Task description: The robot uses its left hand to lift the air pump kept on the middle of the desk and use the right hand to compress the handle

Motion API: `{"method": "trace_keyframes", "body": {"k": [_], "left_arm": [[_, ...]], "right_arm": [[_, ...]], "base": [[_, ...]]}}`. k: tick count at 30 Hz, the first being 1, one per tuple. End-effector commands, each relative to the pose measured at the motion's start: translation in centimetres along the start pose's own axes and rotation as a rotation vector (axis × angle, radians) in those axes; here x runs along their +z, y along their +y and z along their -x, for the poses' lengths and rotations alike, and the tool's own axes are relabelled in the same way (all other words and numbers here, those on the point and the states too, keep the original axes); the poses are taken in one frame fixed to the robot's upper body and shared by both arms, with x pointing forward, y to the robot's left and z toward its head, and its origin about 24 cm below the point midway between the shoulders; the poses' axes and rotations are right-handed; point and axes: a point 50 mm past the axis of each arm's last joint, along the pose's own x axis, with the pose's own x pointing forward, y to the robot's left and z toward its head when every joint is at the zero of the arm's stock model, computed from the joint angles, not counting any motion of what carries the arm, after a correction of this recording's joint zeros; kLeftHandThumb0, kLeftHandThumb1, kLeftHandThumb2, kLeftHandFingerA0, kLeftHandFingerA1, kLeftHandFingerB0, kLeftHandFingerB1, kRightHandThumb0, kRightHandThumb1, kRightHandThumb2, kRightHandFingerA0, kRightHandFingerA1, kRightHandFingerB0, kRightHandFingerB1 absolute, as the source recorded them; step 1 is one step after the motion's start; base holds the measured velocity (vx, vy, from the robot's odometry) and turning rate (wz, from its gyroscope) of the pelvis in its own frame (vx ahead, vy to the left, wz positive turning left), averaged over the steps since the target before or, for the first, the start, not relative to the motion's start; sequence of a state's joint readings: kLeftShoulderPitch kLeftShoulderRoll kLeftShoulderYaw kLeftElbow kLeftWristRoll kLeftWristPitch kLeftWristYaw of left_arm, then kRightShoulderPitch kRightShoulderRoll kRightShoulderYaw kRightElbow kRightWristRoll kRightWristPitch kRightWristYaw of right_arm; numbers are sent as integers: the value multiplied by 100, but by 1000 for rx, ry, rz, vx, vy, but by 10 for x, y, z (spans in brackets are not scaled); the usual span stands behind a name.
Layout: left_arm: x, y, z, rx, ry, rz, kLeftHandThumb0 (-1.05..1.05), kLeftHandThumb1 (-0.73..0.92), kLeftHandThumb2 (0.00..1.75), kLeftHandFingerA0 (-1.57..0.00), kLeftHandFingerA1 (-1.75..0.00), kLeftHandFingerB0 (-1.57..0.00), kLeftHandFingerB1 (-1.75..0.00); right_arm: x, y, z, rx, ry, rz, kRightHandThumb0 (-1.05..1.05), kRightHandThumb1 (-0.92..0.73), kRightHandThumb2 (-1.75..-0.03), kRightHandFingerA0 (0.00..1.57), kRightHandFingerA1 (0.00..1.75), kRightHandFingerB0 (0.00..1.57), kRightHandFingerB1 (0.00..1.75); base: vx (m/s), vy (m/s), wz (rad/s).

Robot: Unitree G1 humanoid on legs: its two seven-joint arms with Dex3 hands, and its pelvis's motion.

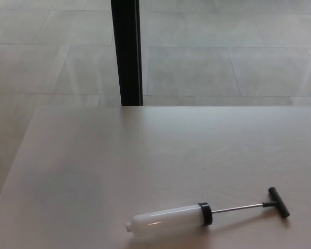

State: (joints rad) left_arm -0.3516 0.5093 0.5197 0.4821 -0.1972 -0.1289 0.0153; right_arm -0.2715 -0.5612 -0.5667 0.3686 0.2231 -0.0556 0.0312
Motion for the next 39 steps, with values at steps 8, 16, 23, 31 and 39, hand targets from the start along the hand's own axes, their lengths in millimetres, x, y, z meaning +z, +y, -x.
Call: {"method": "trace_keyframes", "body": {"k": [8,16,23,31,39], "left_arm": [[25,-169,85,-664,-334,-409,-71,72,62,-48,-56,-40,-43],[22,-190,96,-741,-413,-515,-71,76,63,-57,-75,-47,-48],[20,-203,92,-928,-331,-709,-78,81,64,-39,-52,-25,-37],[15,-216,112,-994,-457,-872,-74,59,104,-33,-63,-11,-45],[1,-233,151,-1061,-465,-941,-89,83,65,-18,-48,-17,-31]], "right_arm": [[3,107,31,328,-74,-40,-74,-92,-71,21,44,16,28],[1,99,29,292,-34,-89,-68,-92,-69,24,45,18,29],[2,98,25,295,-41,-87,-69,-91,-68,27,44,21,29],[9,103,14,330,-38,-68,-68,-90,-67,31,45,26,30],[7,107,14,328,-6,-77,-66,-88,-67,35,47,32,32]], "base": [[0,0,0],[0,0,0],[0,0,0],[0,0,0],[0,0,0]]}}
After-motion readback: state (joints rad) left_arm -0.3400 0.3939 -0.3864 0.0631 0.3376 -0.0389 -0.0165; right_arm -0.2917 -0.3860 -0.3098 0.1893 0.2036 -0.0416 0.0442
